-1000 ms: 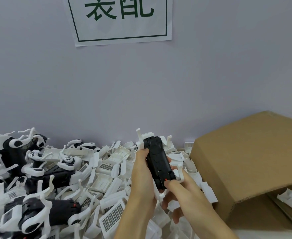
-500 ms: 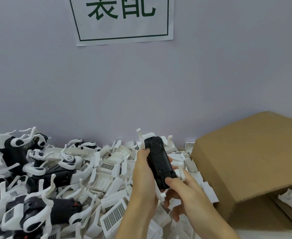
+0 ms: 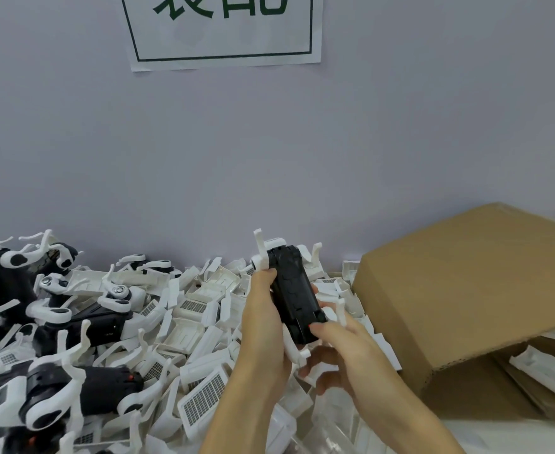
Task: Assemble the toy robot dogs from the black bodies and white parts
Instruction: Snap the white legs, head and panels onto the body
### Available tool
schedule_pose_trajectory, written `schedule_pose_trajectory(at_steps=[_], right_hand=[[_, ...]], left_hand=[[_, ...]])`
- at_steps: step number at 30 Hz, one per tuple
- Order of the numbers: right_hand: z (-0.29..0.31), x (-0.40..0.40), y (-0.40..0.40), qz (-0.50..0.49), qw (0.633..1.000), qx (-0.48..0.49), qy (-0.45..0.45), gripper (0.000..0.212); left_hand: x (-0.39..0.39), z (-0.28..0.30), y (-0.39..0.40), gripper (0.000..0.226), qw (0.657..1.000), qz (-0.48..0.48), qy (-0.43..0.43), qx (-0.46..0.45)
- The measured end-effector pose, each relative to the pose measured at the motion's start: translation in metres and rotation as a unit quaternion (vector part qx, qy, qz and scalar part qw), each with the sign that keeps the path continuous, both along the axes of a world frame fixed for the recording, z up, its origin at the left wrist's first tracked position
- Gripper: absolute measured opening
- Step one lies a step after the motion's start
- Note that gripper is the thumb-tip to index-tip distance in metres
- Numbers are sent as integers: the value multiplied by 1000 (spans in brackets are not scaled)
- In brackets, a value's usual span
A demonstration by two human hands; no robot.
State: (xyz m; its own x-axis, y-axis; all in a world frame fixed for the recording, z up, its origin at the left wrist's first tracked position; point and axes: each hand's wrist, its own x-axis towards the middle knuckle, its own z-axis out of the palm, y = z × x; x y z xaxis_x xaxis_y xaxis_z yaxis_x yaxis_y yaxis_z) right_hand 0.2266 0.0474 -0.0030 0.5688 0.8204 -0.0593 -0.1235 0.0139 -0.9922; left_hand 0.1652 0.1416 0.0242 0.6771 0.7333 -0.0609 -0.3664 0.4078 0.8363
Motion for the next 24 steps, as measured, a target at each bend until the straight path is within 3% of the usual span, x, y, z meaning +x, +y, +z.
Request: schedule_pose_trajectory(at_steps=[3,6,8,10,13,16,20,24], right_hand=[[6,8,-8,21,1000,9,-16,32],[13,17,-17,5,999,2,-49,28],[16,25,-25,-24,991,-67,-116,33],[19,29,-34,0,960,-160,-228,27],[20,27,-40,110,884,-294,-345,21],[19,13,-33,171,840,-371,-357,24],[7,3,-20,146,782,-431,-425,16],[9,13,-24,99,815,-385,-422,12]], left_hand=[[-2,3,0,35,994,-12,-72,-75],[-6,3,4,32,984,-10,-124,-124],[-7,3,6,28,980,4,-140,-138],[-5,3,8,24,980,32,-139,-137],[-3,1,12,20,987,64,-112,-97],[-2,-2,14,15,991,79,-87,-58],[-1,-3,15,15,993,81,-76,-27],[1,-4,15,16,994,88,-65,0]])
